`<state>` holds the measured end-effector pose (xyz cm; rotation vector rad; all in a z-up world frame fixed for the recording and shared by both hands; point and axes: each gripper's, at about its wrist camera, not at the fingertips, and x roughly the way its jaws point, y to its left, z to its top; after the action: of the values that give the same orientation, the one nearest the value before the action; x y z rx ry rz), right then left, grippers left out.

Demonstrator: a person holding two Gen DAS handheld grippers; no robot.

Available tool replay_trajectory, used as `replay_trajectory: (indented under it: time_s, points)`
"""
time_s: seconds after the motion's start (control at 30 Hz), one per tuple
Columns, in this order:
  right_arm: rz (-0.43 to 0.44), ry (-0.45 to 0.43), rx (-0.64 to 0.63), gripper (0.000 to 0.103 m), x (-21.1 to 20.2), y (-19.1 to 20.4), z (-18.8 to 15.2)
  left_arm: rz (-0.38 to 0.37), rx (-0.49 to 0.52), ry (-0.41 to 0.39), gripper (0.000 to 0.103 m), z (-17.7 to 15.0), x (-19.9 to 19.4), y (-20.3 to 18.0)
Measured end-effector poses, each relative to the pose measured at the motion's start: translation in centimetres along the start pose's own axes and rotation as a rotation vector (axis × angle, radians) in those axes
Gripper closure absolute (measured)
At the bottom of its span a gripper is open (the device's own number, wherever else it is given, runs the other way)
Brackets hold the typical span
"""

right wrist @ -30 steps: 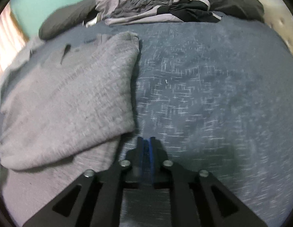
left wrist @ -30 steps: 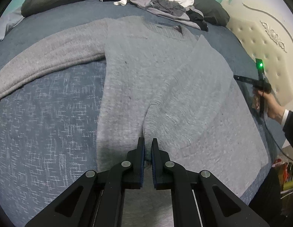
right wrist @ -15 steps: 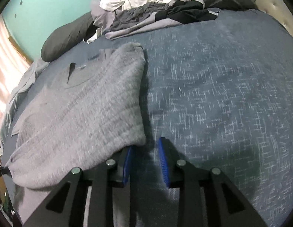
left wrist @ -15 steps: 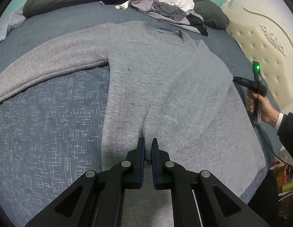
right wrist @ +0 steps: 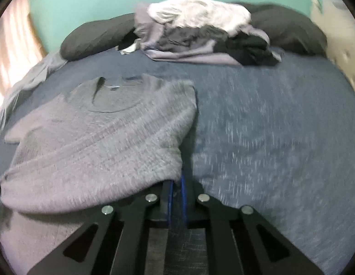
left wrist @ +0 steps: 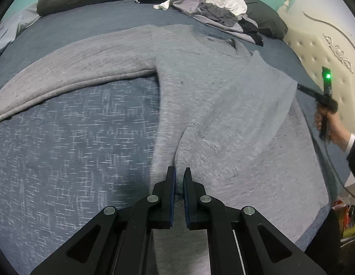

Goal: Fold clothes

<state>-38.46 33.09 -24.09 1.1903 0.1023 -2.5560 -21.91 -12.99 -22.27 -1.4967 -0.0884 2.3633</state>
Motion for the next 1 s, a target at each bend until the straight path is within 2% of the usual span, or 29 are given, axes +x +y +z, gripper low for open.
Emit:
replay_trajectory:
  time_s: [0.07, 0.17, 0.3, 0.4, 0.5, 0.63, 0.7, 0.77, 1.0]
  points:
    - [-0.019, 0.02, -0.06, 0.097, -0.1, 0.6, 0.1, 0.006, -0.007, 0.001, 0.097, -0.2, 0.0, 0.4]
    - [0.012, 0.06, -0.028, 0.097, 0.5, 0.5, -0.4, 0.016, -0.016, 0.006, 0.097, -0.5, 0.1, 1.0]
    - [0.009, 0.094, 0.02, 0.089, 1.9, 0.5, -2.1, 0.028, -0.025, 0.009, 0.097, -0.7, 0.1, 1.7]
    - [-0.002, 0.113, 0.029, 0.088, 2.7, 0.2, -3.5, 0.029, -0.029, 0.009, 0.097, -0.7, 0.0, 2.0]
    - [0.017, 0.096, 0.065, 0.087, 2.6, -0.6, -3.8, 0.029, -0.018, 0.006, 0.097, -0.7, -0.1, 1.7]
    - [-0.032, 0.045, 0.028, 0.087, 1.8, -0.3, -2.9, 0.028, -0.006, 0.007, 0.097, -0.7, 0.0, 1.1]
    - [-0.039, 0.034, 0.009, 0.095, 1.4, -0.1, -2.6, 0.025, -0.007, 0.01, 0.097, -0.7, 0.3, 0.8]
    - [-0.059, 0.034, -0.01, 0.097, 1.2, -0.1, -2.4, 0.019, -0.01, 0.015, 0.097, -0.8, 0.6, 0.6]
    - [-0.117, -0.014, -0.041, 0.101, -0.8, -1.7, -0.6, -0.02, 0.02, 0.039, 0.097, -1.3, 1.3, -1.4]
